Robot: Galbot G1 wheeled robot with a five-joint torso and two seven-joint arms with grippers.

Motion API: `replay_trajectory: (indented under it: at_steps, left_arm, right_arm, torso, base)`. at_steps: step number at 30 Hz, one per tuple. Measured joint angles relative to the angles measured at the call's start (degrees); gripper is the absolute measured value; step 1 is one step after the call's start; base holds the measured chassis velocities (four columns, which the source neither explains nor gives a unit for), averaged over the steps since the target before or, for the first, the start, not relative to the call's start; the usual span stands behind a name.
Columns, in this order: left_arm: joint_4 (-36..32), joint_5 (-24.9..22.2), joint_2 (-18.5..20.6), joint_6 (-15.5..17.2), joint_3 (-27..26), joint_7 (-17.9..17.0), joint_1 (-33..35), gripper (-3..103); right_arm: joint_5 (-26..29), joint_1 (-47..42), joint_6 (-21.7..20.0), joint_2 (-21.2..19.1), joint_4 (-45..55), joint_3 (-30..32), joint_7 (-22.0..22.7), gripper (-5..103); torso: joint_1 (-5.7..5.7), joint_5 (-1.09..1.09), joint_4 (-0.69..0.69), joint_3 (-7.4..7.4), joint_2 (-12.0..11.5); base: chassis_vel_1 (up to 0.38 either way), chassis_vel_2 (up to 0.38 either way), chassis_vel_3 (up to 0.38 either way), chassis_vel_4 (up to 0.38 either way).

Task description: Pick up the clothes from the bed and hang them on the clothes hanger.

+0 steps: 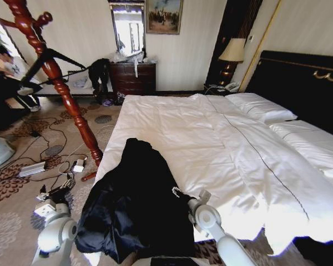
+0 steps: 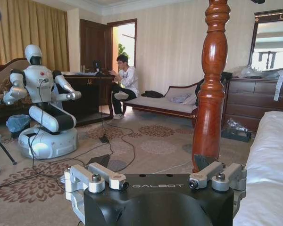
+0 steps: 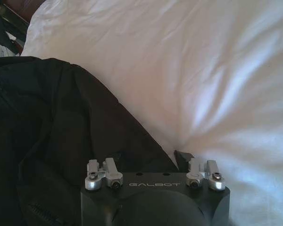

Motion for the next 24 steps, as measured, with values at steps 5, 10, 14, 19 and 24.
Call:
replay_trajectory:
  at_steps: [5,10,14,19,24]
  left_arm:
    - [0.0,0.0,-0.24,-0.11,0.12,0.0,-0.01,100]
    - [0.0,-0.11,-0.25,-0.13,0.22,-0.03,-0.12,100]
    - [-0.02,-0.31,-0.25,-0.16,0.24,-0.05,-0.17,100]
    - [-0.03,-0.41,-0.26,-0.2,0.25,-0.09,-0.2,100]
    - [-0.1,-0.47,-0.25,-0.22,0.29,-0.16,-0.19,100]
  right_arm:
    - [-0.03,-0.69,1.64,-0.69,0.27,-0.21,-1.46,48]
    - [-0.87,-1.4,2.84,-1.23,0.88,-0.41,-2.58,27]
    - [-1.18,-2.07,3.36,-2.57,2.03,-0.58,-2.86,15]
    - [-1.84,-2.61,3.29,-5.3,3.55,-0.66,-2.7,1]
    - [-5.17,0.69,2.93,-10.84,2.33,0.01,-1.36,0]
  torso:
    - [0.0,0.0,0.01,0.0,0.0]
    - [0.0,0.01,0.01,0.0,0.0]
    - [0.0,0.01,0.01,0.0,-0.01]
    - [0.0,0.01,0.01,0.0,0.0]
    - [0.0,0.01,0.0,0.0,0.0]
  base:
    - [0.0,0.0,0.0,0.0]
    - [0.0,0.0,0.0,0.0]
    - [0.0,0.0,0.0,0.0]
    - [0.0,0.0,0.0,0.0]
    - [0.0,0.0,0.0,0.0]
